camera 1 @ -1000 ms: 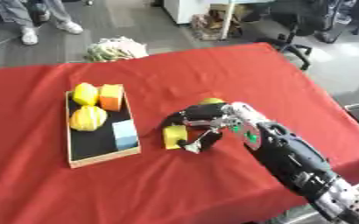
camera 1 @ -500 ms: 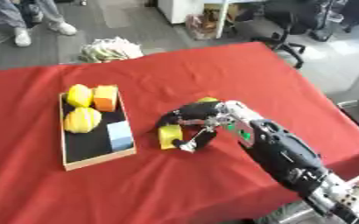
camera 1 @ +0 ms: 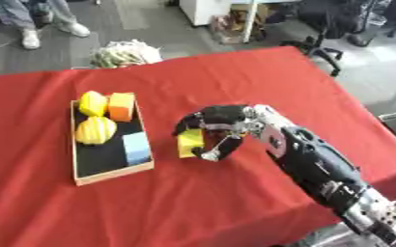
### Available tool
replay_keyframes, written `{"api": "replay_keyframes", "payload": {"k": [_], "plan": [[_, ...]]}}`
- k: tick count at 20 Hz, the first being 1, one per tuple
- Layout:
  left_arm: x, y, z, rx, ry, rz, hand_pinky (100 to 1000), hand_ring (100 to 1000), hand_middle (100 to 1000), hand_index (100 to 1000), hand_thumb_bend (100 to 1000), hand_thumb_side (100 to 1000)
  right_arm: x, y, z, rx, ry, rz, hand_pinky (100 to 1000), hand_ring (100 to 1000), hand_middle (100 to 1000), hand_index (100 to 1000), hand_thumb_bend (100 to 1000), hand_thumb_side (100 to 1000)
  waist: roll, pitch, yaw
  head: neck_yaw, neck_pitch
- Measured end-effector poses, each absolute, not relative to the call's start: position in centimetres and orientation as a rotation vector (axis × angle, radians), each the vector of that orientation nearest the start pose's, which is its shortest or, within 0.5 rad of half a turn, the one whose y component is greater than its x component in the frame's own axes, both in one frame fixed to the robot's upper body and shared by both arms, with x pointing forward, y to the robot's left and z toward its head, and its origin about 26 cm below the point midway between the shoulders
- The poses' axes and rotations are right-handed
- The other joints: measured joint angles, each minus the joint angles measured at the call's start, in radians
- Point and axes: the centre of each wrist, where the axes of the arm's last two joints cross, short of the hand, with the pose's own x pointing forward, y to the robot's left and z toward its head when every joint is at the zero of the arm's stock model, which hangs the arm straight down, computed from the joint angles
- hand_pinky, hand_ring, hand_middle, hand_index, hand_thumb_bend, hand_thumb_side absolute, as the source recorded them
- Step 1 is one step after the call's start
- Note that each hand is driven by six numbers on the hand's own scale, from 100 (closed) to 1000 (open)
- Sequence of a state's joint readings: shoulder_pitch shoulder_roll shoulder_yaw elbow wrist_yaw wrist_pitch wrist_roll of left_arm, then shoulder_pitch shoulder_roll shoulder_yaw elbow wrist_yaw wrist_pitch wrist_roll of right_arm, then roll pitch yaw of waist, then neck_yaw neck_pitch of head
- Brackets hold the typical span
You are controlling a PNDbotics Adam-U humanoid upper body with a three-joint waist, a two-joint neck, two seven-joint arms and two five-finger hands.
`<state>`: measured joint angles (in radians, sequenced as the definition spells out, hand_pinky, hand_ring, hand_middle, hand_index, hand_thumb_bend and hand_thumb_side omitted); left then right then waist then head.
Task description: Pick up objects on the table and place them in the box.
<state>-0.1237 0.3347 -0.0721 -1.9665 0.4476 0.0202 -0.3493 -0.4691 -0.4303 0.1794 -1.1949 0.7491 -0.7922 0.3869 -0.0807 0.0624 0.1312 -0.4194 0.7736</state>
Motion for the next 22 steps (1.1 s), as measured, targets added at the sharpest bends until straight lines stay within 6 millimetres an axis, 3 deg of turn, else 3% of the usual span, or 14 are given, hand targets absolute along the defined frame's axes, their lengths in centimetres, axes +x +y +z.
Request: {"api": "replay_keyframes", "payload": {"k": [5,11,17,22], "plan": [[28.3,26.3,13.9,-0.548,-1.964,-0.479,649,519,555,807,100,883,40.2,-29.9,8.5,-0.297,-1.823,1.791,366,426,619,746,100,219,0.000,0.000,0.011,0.032,0.000],[28.3,26.1,13.9,-0.557,-1.958,-0.487,650,520,555,808,100,885,41.9,-28.6,12.1,-0.276,-1.907,1.744,370,425,621,747,100,211,0.000,0.000,0.037,0.033,0.000],[28.4,25.7,14.1,-0.582,-1.954,-0.510,651,520,552,808,100,887,43.9,-24.9,14.5,-0.221,-1.991,1.728,388,436,629,754,100,209,0.000,0.000,0.080,0.012,0.000],[28.5,25.5,14.2,-0.597,-1.953,-0.523,652,520,552,808,100,886,44.7,-21.6,14.2,-0.141,-2.013,1.716,411,457,649,773,100,212,0.000,0.000,0.105,-0.006,0.000]]}}
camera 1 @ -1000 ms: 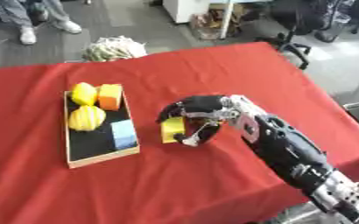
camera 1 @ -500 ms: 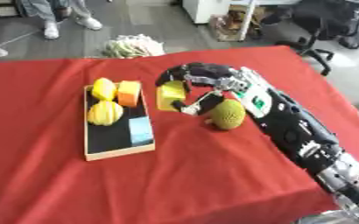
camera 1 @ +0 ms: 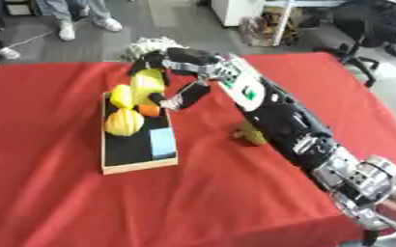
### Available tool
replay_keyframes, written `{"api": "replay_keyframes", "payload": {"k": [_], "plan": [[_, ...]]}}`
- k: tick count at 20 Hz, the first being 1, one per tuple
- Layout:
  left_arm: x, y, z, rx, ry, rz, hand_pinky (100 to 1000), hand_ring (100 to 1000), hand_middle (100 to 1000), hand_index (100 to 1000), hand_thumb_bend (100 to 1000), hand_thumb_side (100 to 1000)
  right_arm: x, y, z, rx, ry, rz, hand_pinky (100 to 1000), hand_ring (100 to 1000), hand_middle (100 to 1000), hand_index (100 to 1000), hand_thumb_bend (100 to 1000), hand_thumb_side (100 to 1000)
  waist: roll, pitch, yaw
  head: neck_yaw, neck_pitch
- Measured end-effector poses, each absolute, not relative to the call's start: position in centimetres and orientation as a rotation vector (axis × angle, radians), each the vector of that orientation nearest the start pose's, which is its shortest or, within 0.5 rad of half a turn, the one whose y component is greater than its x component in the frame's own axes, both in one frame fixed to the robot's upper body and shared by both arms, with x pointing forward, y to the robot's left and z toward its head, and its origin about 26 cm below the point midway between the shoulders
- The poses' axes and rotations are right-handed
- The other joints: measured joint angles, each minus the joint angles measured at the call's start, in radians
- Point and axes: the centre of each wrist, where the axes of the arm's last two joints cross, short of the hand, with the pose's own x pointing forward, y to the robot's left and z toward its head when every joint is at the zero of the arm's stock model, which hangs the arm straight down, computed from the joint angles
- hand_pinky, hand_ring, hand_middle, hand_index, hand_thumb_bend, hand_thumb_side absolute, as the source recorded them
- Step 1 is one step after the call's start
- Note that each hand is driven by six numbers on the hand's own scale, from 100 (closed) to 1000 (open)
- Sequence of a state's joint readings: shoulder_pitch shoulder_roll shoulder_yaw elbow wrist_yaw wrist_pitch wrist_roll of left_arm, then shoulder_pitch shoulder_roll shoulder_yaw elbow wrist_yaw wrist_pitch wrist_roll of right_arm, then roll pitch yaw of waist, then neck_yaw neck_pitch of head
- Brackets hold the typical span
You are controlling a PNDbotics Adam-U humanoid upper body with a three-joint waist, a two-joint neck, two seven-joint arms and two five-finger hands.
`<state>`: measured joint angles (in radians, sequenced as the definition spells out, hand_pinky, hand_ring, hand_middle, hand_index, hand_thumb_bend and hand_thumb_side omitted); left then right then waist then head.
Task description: Pick up objects on the table and place them in the box.
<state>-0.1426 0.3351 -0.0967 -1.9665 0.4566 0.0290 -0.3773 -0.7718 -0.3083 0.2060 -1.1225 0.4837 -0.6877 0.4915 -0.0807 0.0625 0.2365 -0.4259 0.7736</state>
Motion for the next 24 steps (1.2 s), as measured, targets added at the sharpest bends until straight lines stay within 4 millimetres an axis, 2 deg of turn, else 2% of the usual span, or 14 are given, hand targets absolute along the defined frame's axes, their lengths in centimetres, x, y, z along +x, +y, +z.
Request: {"api": "replay_keyframes", "payload": {"k": [7,15,20,23,24], "plan": [[28.5,25.4,14.2,-0.604,-1.949,-0.530,652,520,551,808,100,887,44.8,-19.0,11.8,0.119,2.714,-2.486,484,517,697,817,100,241,0.000,0.000,0.000,-0.009,0.000],[28.5,25.4,14.2,-0.605,-1.949,-0.531,652,520,551,808,100,887,44.5,-18.9,9.2,0.192,2.577,-2.661,517,541,710,824,100,267,0.000,0.000,-0.007,-0.009,0.000],[28.5,25.4,14.2,-0.605,-1.949,-0.531,653,520,551,808,100,886,44.2,-18.0,7.8,0.189,2.505,-2.715,526,553,716,826,100,272,0.000,0.000,-0.009,-0.009,0.000],[28.5,25.4,14.2,-0.605,-1.949,-0.531,653,521,551,808,100,885,44.0,-17.8,7.3,0.191,2.472,-2.737,604,661,774,869,100,284,0.000,0.000,-0.008,-0.009,0.000],[28.5,25.4,14.2,-0.605,-1.949,-0.531,653,521,551,808,100,885,44.0,-17.7,7.2,0.197,2.461,-2.743,659,733,812,901,100,289,0.000,0.000,-0.008,-0.009,0.000]]}}
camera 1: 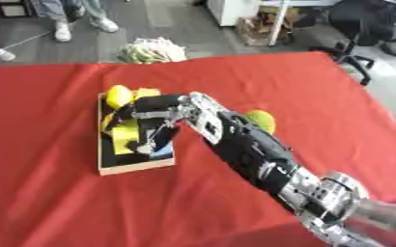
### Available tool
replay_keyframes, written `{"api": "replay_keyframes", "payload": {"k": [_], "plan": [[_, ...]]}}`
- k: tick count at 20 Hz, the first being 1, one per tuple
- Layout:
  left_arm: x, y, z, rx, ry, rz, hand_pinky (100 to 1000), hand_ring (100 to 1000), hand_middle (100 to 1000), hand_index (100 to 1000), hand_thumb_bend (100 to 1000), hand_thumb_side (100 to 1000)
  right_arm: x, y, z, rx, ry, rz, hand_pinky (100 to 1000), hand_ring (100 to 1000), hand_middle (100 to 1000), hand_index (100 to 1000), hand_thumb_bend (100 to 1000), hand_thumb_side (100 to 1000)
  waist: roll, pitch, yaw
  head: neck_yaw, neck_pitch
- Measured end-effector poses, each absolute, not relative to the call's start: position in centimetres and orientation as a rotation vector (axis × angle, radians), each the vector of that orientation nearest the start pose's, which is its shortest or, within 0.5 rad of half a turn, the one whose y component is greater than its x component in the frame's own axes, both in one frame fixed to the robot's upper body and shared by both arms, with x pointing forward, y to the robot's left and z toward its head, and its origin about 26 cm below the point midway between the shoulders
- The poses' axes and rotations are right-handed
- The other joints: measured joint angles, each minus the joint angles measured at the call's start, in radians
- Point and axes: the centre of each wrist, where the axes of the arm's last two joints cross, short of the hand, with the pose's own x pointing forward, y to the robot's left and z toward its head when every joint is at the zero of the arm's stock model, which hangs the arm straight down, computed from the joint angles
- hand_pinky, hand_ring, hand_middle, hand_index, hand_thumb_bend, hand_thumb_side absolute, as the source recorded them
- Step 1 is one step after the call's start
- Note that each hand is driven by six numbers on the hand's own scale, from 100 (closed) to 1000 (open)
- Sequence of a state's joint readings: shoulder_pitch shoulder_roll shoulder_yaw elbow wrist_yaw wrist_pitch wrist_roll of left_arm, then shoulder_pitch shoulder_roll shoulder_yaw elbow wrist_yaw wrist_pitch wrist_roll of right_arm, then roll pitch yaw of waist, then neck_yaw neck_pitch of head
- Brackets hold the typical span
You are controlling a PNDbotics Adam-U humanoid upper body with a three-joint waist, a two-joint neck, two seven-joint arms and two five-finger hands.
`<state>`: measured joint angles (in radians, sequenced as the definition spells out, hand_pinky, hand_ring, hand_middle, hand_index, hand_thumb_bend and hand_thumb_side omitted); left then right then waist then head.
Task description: Pick up objects on the table and place them in the box.
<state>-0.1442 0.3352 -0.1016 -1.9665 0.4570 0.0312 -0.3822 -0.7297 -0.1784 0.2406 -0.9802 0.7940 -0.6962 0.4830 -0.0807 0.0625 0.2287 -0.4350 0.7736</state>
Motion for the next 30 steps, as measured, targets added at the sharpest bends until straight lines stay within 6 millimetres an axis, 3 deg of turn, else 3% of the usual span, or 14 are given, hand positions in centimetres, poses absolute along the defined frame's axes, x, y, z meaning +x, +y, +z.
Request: {"api": "replay_keyframes", "payload": {"k": [5,7,8,17,21,28,30], "plan": [[28.5,25.4,14.2,-0.605,-1.949,-0.531,654,521,551,808,100,882,44.0,-17.7,7.2,-0.165,-1.720,1.960,840,902,920,963,100,301,0.000,0.000,0.000,0.000,0.000],[28.5,25.4,14.2,-0.605,-1.949,-0.531,654,521,551,808,100,882,44.0,-17.7,7.3,-0.176,-1.715,1.974,867,924,936,971,100,354,0.000,0.000,-0.001,0.000,0.000],[28.5,25.4,14.2,-0.606,-1.949,-0.531,654,521,551,808,100,882,44.0,-17.7,7.3,-0.182,-1.714,1.981,900,950,959,986,100,438,0.000,0.000,-0.001,0.000,0.000],[28.5,25.4,14.2,-0.606,-1.949,-0.531,654,521,550,808,100,881,44.0,-17.9,7.9,-0.241,-1.710,2.036,953,988,996,1000,100,484,0.000,0.000,-0.005,0.001,0.000],[28.5,25.4,14.2,-0.605,-1.949,-0.531,654,521,550,808,100,881,44.1,-18.2,8.7,-0.263,-1.737,2.042,955,984,997,1000,100,447,0.000,0.000,-0.008,0.002,0.000],[28.5,25.4,14.2,-0.605,-1.950,-0.530,655,521,549,808,100,879,44.1,-19.5,11.4,-0.263,-1.901,1.934,945,965,999,1000,100,238,0.000,0.000,-0.022,0.005,0.000],[28.5,25.4,14.2,-0.603,-1.950,-0.528,655,522,549,808,100,878,44.1,-20.1,12.4,-0.254,-1.961,1.883,940,957,996,1000,100,224,0.000,0.000,-0.030,0.007,0.000]]}}
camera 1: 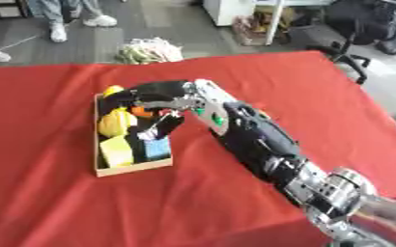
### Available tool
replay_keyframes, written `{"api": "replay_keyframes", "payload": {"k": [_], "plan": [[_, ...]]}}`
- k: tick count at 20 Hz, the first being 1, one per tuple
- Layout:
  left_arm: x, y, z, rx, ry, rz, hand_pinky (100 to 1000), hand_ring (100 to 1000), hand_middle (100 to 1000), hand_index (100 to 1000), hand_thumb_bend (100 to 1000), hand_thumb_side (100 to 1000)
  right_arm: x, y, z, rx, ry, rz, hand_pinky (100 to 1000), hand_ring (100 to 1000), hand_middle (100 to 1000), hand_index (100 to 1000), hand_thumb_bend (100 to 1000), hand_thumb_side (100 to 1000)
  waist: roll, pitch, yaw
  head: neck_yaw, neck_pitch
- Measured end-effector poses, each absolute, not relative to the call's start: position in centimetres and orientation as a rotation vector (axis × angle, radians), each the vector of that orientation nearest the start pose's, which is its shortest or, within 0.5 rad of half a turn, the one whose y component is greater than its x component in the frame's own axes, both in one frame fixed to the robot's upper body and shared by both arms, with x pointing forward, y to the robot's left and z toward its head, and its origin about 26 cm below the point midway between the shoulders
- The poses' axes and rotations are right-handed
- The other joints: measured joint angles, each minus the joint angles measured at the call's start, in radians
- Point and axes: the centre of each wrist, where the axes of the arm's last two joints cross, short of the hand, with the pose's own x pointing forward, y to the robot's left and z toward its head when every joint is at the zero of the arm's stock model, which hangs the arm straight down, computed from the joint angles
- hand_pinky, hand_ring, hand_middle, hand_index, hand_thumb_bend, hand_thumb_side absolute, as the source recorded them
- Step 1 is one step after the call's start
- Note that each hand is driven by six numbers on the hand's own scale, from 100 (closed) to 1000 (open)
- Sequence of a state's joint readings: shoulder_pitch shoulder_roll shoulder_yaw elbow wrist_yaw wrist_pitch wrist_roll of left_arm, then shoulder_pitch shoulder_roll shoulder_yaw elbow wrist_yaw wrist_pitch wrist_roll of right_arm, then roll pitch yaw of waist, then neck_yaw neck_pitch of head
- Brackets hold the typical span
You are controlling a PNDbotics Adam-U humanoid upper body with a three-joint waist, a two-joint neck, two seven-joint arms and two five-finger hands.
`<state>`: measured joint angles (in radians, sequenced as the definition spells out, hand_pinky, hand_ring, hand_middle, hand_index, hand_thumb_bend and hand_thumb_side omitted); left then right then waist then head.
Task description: Pick up objects on the table and place them in the box.
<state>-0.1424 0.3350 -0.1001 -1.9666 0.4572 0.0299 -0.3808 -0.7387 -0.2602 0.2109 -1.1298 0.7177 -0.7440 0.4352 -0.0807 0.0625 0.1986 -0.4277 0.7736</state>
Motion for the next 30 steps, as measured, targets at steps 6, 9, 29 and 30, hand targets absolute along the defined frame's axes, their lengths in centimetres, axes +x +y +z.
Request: {"api": "replay_keyframes", "payload": {"k": [6,9,29,30], "plan": [[28.4,25.8,14.0,-0.587,-1.955,-0.510,655,522,548,808,100,880,42.6,-24.6,14.5,0.321,2.775,-2.263,912,935,981,1000,100,205,0.000,-0.001,-0.034,0.015,0.000],[28.3,26.0,13.9,-0.577,-1.955,-0.499,655,523,548,808,100,883,41.0,-28.0,14.4,0.355,2.863,-2.257,900,927,976,1000,100,209,0.000,-0.001,-0.054,0.026,0.000],[28.1,26.4,13.7,-0.545,-1.960,-0.477,656,525,551,809,100,883,35.7,-38.2,6.9,0.759,2.617,-3.034,936,979,1000,1000,100,310,0.000,-0.001,-0.088,0.045,0.000],[28.1,26.4,13.7,-0.545,-1.960,-0.477,656,525,551,809,100,882,35.8,-38.4,6.6,0.786,2.569,-3.071,939,982,1000,1000,100,315,0.000,-0.001,-0.087,0.044,0.000]]}}
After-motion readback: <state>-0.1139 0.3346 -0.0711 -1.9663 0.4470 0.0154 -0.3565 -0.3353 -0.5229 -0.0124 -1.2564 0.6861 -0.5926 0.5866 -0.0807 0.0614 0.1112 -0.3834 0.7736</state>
